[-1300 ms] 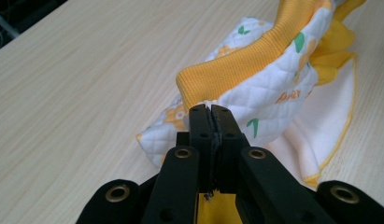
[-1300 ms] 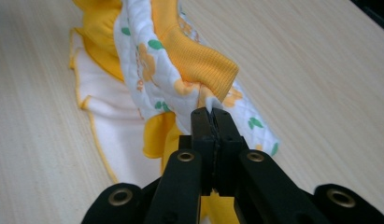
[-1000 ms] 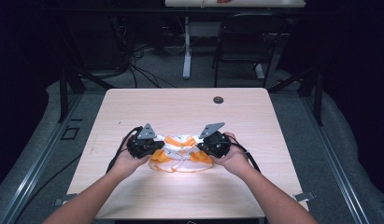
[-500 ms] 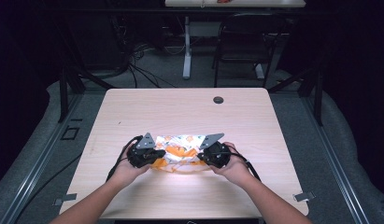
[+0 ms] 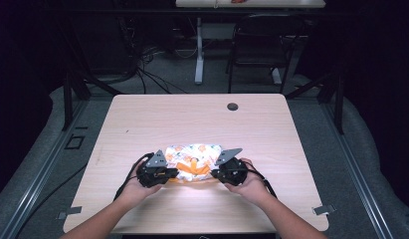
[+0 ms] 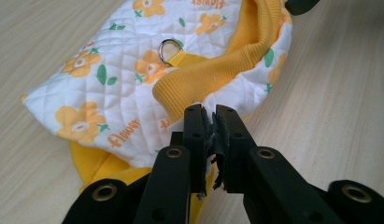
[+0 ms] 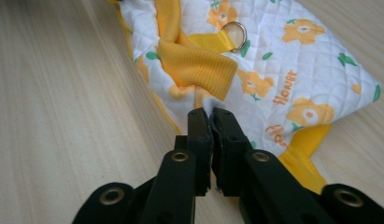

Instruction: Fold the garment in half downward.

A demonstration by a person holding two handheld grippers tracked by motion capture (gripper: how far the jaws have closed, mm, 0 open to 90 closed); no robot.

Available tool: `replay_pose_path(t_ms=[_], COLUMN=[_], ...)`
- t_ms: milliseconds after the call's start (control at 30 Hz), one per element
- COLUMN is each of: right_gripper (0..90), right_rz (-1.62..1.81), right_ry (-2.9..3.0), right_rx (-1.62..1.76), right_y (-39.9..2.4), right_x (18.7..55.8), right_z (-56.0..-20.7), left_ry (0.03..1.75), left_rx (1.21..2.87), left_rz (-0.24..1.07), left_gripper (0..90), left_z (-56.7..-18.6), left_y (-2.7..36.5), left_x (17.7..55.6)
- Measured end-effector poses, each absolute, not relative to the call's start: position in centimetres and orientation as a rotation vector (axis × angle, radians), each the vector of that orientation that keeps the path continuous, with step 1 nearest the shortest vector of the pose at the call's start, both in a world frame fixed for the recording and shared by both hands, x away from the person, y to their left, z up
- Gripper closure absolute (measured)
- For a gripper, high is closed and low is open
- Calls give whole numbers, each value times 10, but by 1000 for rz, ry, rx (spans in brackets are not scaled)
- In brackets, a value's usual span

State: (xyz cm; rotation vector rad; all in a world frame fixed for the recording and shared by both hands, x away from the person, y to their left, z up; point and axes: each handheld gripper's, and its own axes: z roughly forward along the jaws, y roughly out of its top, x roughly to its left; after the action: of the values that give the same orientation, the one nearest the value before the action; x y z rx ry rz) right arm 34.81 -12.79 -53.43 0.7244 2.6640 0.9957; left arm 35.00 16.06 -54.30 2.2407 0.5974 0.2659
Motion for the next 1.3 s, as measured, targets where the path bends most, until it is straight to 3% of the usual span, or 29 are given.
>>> replay_pose_path(t_ms=[333,667,1300], right_gripper=[753,582,527], right_rz=[1133,1072,1024], right_ry=[2587,2596,2644], right_rx=[813,894,847], right_y=[-137,-126,-129], right_x=[352,374,363], right_z=[-516,-529,-545], left_ry=[662,779,807], left_rx=[2164,2138,2136], left_rz=[267,227,241], left_gripper=[651,517,485], left_z=[-523,-532,-535], left_y=[169,162,167], left_x=[360,381,383])
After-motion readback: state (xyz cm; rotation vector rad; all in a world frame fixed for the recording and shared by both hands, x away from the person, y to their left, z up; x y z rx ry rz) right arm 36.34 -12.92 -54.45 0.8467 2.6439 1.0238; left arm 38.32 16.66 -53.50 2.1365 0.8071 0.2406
